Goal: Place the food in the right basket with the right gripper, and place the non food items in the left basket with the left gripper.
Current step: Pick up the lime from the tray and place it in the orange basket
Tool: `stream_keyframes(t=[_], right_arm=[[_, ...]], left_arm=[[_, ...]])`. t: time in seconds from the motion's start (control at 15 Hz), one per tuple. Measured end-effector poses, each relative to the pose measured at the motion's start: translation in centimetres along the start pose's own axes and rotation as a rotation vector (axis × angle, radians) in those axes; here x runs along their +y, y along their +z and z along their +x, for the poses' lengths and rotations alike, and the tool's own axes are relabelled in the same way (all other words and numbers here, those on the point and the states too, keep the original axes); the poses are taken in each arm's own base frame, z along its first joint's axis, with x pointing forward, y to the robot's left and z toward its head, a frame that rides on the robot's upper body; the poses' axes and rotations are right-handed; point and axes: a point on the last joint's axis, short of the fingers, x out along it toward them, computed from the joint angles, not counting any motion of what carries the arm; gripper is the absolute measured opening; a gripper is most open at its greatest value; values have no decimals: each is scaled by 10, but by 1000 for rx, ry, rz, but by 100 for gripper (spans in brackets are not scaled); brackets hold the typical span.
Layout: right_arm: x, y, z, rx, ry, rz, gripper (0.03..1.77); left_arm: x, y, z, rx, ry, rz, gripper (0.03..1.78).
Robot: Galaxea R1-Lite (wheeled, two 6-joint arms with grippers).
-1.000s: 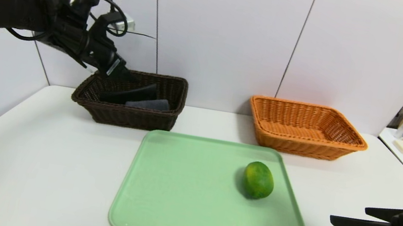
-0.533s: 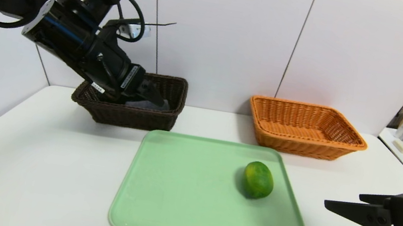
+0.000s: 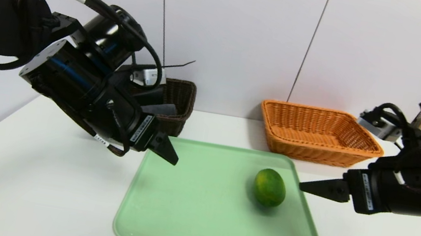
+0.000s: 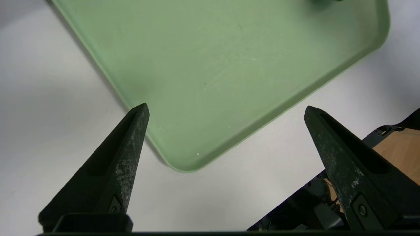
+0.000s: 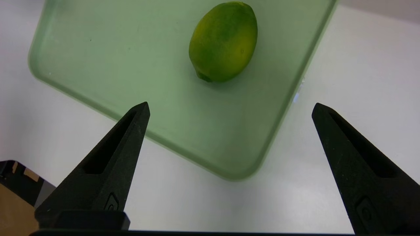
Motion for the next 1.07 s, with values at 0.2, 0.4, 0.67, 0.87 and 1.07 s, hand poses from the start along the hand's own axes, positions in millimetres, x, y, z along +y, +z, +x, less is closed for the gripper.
stream_keyframes(t=[0.2, 0.4, 0.67, 0.87, 1.07], right_arm=[[16, 14, 25, 32, -19, 8, 171], [29, 22, 51, 66, -55, 54, 171], [40, 27, 76, 162, -123, 97, 171], [46, 34, 89, 216, -180, 154, 171], [46, 37, 105, 255, -229, 190, 171]], left_arm=[[-2, -7, -2, 11, 7, -13, 168], [-3, -12, -5, 14, 14, -14, 169], [-1, -16, -5, 18, 44, -18, 169], [-1, -16, -5, 18, 44, -16, 169], [-1, -14, -4, 8, 43, -13, 169]])
